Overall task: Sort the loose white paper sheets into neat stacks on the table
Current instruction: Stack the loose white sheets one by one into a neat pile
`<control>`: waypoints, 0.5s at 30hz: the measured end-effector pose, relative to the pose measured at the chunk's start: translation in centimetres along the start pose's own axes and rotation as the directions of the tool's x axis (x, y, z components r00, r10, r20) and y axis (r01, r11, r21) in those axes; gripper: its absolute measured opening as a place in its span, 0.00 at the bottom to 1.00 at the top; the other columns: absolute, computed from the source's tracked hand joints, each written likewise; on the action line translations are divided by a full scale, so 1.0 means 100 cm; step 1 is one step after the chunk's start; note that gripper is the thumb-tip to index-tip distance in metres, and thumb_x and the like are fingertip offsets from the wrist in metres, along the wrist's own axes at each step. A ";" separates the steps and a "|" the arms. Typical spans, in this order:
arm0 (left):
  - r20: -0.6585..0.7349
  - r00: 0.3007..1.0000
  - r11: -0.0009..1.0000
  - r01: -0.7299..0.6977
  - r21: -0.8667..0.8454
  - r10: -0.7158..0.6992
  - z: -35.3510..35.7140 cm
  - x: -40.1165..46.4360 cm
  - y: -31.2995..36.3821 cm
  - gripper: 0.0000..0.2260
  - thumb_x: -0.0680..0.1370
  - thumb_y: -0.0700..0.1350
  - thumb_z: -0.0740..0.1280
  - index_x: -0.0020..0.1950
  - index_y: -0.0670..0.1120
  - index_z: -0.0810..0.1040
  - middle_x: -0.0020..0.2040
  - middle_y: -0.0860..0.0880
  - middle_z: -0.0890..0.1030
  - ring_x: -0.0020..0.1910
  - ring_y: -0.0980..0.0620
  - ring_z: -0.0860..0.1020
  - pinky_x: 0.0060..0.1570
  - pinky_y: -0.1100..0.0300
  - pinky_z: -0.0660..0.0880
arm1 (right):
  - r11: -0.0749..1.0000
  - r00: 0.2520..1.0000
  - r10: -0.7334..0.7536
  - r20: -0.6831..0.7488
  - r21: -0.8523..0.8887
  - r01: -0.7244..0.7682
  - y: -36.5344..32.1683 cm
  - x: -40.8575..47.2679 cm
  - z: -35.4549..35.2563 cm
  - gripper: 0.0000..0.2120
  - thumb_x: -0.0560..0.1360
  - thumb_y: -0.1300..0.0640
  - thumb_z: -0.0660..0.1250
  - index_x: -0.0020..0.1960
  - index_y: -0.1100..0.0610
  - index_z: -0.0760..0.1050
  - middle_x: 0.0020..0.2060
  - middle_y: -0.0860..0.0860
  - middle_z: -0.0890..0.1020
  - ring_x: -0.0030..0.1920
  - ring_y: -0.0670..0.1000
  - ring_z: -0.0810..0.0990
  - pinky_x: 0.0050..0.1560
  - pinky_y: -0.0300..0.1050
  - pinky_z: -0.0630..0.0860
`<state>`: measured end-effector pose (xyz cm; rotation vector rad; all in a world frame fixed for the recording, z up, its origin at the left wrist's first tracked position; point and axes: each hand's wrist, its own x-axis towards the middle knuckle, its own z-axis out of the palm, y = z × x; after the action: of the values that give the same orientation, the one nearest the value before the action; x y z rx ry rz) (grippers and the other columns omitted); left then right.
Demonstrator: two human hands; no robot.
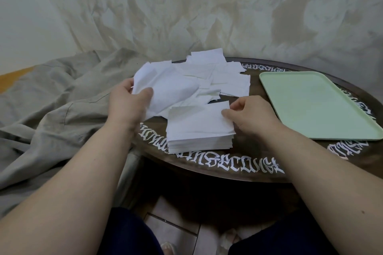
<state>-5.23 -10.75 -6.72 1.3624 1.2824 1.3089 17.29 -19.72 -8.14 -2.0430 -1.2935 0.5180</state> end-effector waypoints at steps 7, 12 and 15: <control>0.308 0.951 0.995 0.043 -0.086 -0.015 0.013 -0.009 0.003 0.12 0.72 0.35 0.70 0.51 0.49 0.80 0.47 0.47 0.84 0.43 0.48 0.83 0.46 0.51 0.80 | 0.892 0.992 -0.099 -0.076 0.436 0.122 -0.020 0.001 0.005 0.15 0.71 0.41 0.67 0.41 0.52 0.80 0.35 0.42 0.81 0.39 0.48 0.78 0.46 0.51 0.74; 0.321 0.947 0.994 0.065 -0.083 -0.035 0.017 -0.010 0.003 0.08 0.78 0.38 0.66 0.52 0.50 0.80 0.48 0.46 0.84 0.44 0.47 0.82 0.46 0.51 0.80 | 0.859 0.986 -0.163 -0.029 0.488 0.156 -0.018 0.000 0.010 0.04 0.69 0.57 0.73 0.37 0.56 0.80 0.35 0.51 0.82 0.38 0.48 0.77 0.49 0.53 0.76; 0.292 0.953 0.988 0.115 -0.107 -0.079 0.016 -0.007 0.001 0.08 0.80 0.41 0.63 0.52 0.49 0.81 0.49 0.44 0.84 0.45 0.46 0.81 0.49 0.46 0.79 | 0.849 0.981 -0.192 -0.033 0.495 0.183 -0.018 -0.002 0.007 0.06 0.71 0.60 0.71 0.36 0.54 0.80 0.35 0.54 0.82 0.37 0.48 0.77 0.46 0.51 0.76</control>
<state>-3.62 -11.34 -6.91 1.3294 1.0400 1.0595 15.64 -19.21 -7.37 -1.4707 -1.2016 0.6961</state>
